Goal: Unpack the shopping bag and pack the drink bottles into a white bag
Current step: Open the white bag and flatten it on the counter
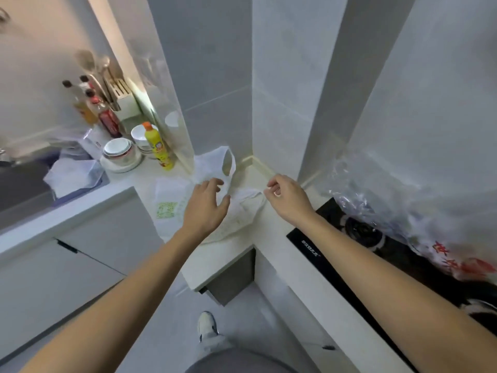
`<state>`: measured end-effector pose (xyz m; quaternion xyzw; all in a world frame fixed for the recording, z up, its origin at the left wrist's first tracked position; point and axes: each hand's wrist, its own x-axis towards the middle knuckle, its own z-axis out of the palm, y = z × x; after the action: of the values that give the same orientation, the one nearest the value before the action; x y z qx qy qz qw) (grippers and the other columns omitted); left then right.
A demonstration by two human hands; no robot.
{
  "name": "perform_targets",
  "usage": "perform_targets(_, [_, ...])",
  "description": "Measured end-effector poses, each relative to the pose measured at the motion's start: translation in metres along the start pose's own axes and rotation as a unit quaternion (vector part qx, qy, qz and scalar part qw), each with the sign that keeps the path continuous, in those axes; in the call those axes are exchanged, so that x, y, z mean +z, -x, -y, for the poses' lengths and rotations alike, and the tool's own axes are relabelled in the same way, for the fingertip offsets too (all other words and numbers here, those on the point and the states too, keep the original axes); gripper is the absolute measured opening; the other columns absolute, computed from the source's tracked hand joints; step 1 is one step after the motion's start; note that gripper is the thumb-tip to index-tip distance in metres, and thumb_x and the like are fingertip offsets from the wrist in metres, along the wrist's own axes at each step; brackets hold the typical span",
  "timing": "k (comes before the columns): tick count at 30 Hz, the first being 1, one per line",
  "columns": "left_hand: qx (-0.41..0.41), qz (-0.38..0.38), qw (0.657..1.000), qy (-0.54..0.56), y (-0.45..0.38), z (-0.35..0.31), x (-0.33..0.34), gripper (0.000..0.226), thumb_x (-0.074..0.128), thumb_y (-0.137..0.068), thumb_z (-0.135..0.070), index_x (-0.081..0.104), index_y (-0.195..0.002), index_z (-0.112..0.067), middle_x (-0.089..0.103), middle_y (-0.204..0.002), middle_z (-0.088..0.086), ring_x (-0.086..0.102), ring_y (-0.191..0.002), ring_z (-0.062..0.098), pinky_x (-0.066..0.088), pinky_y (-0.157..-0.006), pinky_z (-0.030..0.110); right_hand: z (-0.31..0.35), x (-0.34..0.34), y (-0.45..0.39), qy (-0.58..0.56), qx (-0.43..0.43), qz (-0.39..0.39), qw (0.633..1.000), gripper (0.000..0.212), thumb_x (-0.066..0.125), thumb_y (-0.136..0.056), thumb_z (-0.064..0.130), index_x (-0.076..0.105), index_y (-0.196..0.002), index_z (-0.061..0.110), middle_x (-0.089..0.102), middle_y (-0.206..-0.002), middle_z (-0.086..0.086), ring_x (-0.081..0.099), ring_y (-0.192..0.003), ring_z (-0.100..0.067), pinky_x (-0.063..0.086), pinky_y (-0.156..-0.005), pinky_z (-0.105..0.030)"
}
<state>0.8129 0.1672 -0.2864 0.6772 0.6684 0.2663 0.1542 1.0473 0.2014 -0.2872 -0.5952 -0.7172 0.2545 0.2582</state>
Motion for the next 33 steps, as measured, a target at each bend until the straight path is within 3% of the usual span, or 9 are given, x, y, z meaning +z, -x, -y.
perform_targets(4, [-0.012,0.015,1.0,-0.013,-0.033,0.061,-0.007,0.041,0.055,-0.098,-0.037,0.052,-0.135,-0.018,0.06,-0.128,0.003,0.046,-0.122,0.024,0.046,-0.089,0.041,0.013,0.054,-0.041,0.009,0.038,0.019,0.999,0.022,0.064,-0.099,0.031,0.062,-0.115,0.017,0.062,-0.115,0.002,0.06,-0.102,-0.016,0.051,-0.087,-0.035])
perform_targets(7, [0.022,0.057,0.998,-0.029,-0.066,0.09,-0.002,0.045,0.054,-0.099,-0.037,0.049,-0.139,-0.018,0.056,-0.134,0.003,0.045,-0.126,0.025,0.047,-0.092,0.041,0.014,0.088,-0.071,0.008,0.084,0.021,0.996,0.027,0.066,-0.097,0.031,0.062,-0.12,0.018,0.059,-0.121,0.001,0.059,-0.109,-0.019,0.052,-0.092,-0.038])
perform_targets(12, [0.093,0.14,0.984,-0.059,-0.132,0.087,0.03,0.048,0.054,-0.098,-0.036,0.046,-0.141,-0.017,0.052,-0.133,0.008,0.046,-0.124,0.028,0.051,-0.088,0.043,-0.014,0.119,-0.1,0.004,0.2,0.012,0.98,0.031,0.065,-0.097,0.03,0.059,-0.126,0.022,0.052,-0.123,-0.003,0.054,-0.115,-0.025,0.049,-0.094,-0.037])
perform_targets(19, [0.145,0.226,0.934,-0.236,-0.192,0.084,0.088,0.053,0.053,-0.096,-0.032,0.039,-0.145,-0.015,0.047,-0.139,0.019,0.041,-0.126,0.036,0.042,-0.094,0.044,-0.071,0.147,-0.119,0.003,0.301,0.047,0.953,0.042,0.067,-0.094,0.031,0.054,-0.133,0.025,0.053,-0.124,-0.015,0.057,-0.111,-0.036,0.051,-0.094,-0.04])
perform_targets(21, [0.134,0.246,0.915,-0.291,-0.203,0.081,0.1,0.055,0.05,-0.098,-0.036,0.035,-0.148,-0.018,0.046,-0.142,0.02,0.041,-0.128,0.037,0.038,-0.1,0.045,-0.082,0.154,-0.123,-0.026,0.315,0.061,0.947,0.041,0.068,-0.093,0.03,0.052,-0.131,0.026,0.057,-0.121,-0.014,0.058,-0.107,-0.033,0.05,-0.087,-0.037])
perform_targets(25, [0.068,0.305,0.887,-0.341,-0.22,0.082,0.121,0.058,0.044,-0.1,-0.042,0.027,-0.154,-0.029,0.049,-0.146,0.017,0.04,-0.136,0.039,0.031,-0.108,0.049,-0.093,0.169,-0.135,-0.118,0.341,0.061,0.931,0.027,0.068,-0.091,0.02,0.053,-0.113,0.026,0.06,-0.111,-0.006,0.059,-0.081,-0.02,0.042,-0.062,-0.028])
perform_targets(30, [0.003,0.316,0.91,-0.267,-0.223,0.089,0.136,0.057,0.054,-0.098,-0.04,0.034,-0.151,-0.03,0.067,-0.122,0.006,0.053,-0.127,0.033,0.027,-0.112,0.048,-0.101,0.178,-0.141,-0.225,0.344,-0.005,0.911,0.019,0.068,-0.091,0.007,0.065,-0.105,0.019,0.065,-0.104,-0.004,0.063,-0.08,-0.016,0.047,-0.065,-0.02])
perform_targets(33, [-0.021,0.291,0.928,-0.232,-0.215,0.083,0.135,0.051,0.059,-0.097,-0.039,0.043,-0.143,-0.027,0.071,-0.105,0.003,0.061,-0.114,0.029,0.028,-0.109,0.046,-0.105,0.17,-0.137,-0.242,0.325,-0.012,0.914,0.019,0.067,-0.091,0.009,0.068,-0.105,0.021,0.067,-0.108,-0.007,0.068,-0.091,-0.021,0.053,-0.076,-0.026])
